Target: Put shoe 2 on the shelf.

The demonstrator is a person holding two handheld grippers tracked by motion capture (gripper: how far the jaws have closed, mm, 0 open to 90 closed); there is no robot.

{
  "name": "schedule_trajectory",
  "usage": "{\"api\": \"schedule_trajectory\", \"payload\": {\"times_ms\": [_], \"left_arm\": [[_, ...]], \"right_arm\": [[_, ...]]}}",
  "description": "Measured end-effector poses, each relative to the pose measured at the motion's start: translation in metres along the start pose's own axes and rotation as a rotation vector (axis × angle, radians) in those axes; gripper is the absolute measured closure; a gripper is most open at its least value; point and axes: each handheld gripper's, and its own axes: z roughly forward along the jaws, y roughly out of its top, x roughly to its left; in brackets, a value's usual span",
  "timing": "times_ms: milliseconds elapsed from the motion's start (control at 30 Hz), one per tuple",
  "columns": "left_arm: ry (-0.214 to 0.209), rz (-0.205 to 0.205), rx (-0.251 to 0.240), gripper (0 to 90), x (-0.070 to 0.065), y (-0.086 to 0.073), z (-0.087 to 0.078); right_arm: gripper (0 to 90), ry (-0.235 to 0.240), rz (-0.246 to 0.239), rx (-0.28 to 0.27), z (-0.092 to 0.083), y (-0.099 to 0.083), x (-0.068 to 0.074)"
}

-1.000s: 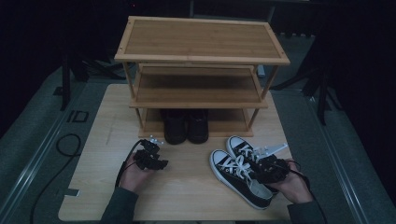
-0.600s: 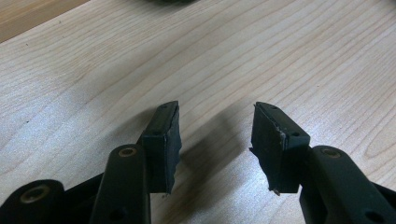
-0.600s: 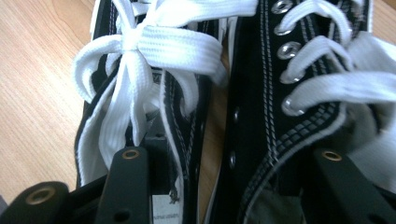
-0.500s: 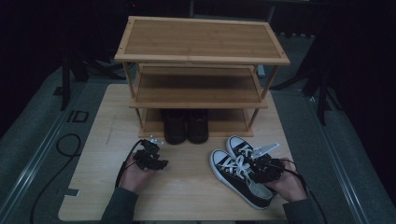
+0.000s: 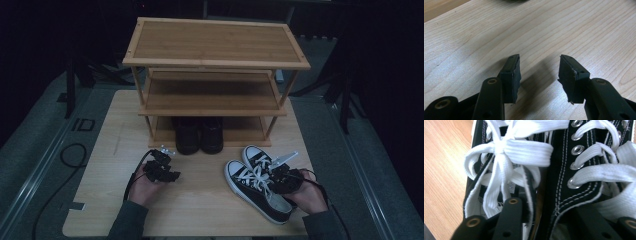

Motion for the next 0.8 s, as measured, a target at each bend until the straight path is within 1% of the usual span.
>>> {"api": "schedule_trajectory", "payload": {"times_ms": [133, 267, 433, 467, 533, 667, 800], "left_arm": [[0.000, 0.000, 0.000, 52.3, 0.0000, 0.0000, 0.0000], [0.000, 0.000, 0.000, 52.2, 0.0001, -0.0002, 0.0004], [0.001, 0.000, 0.002, 52.2, 0.0005, -0.0003, 0.0007], [0.000, 0.000, 0.001, 52.2, 0.0005, -0.0003, 0.0007], [0.001, 0.000, 0.002, 52.2, 0.0005, -0.0003, 0.0008], [0.000, -0.001, 0.001, 52.2, 0.0008, -0.0003, 0.0005], [0.001, -0.006, 0.000, 52.2, 0.0014, -0.0005, 0.0003]], "right_arm": [[78.2, -0.002, -0.004, 0.008, -0.0001, 0.0007, 0.0001], [80.5, 0.001, -0.015, 0.002, -0.0002, -0.0002, -0.0006], [82.1, 0.011, -0.013, -0.009, -0.0004, -0.0019, -0.0031], [83.6, 0.016, -0.008, -0.014, -0.0006, -0.0026, -0.0038], [84.7, 0.012, -0.012, -0.016, -0.0005, -0.0028, -0.0030], [84.8, 0.010, -0.015, -0.014, -0.0006, -0.0023, -0.0030], [84.8, 0.023, -0.003, -0.015, -0.0016, -0.0023, -0.0057]]}}
